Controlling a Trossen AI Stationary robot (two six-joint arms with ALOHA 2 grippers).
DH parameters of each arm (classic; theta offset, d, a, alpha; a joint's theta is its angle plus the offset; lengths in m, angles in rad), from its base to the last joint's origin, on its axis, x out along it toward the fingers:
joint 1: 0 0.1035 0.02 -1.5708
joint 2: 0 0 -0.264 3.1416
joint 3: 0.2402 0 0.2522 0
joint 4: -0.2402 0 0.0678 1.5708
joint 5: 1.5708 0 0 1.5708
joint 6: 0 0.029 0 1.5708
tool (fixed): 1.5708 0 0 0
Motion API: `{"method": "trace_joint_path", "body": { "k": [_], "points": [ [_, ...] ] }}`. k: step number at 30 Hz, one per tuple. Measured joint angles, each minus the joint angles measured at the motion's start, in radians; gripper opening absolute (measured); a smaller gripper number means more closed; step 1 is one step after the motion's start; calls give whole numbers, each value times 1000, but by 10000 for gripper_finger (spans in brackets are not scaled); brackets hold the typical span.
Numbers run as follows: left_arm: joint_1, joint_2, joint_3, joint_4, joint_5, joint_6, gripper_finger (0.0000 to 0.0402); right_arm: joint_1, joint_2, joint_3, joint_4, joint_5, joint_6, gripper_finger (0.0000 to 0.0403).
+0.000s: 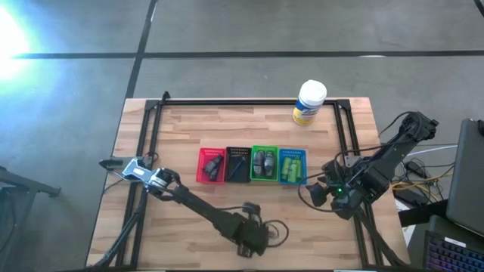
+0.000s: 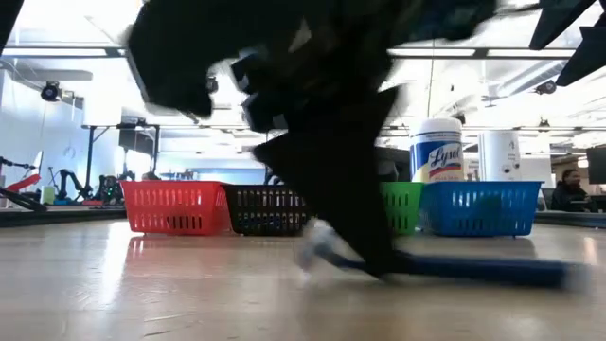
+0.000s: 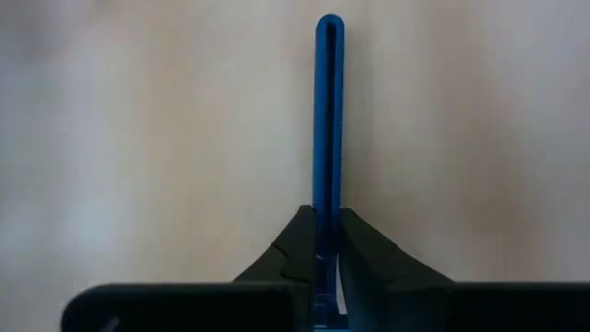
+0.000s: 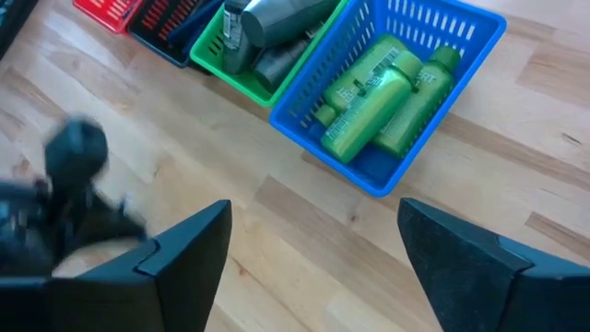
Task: Pick & Place Travel size toiletries
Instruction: Put the blue razor into the black basket
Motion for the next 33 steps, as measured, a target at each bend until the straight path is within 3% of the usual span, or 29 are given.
{"method": "trace_joint_path", "body": {
  "k": [3, 7, 11, 15, 20, 24, 28, 33],
  "points": [
    [18, -57, -12, -98, -71, -86, 26, 0, -2, 0, 0, 1, 5, 294],
    [45, -185, -69, -186, -164, -321, 27, 0, -2, 0, -4, 10, 35, 283],
    [84, -326, -231, -198, -238, -621, 28, 0, -2, 0, -18, 39, 88, 278],
    [157, -517, -457, -67, -279, -837, 28, 0, -2, 0, -35, 65, 122, 272],
    [297, -683, -770, 259, -221, -950, 27, 0, -2, 0, -41, 82, 124, 262],
    [398, -748, -937, 470, -158, -1008, 27, 0, -2, -1, -45, 82, 144, 256],
    [449, -746, -991, 524, -100, -1029, 27, 0, -2, -2, -45, 82, 157, 254],
    [452, -741, -983, 524, -100, -1028, 29, 0, -2, -2, -45, 80, 157, 265]
  ]
}}
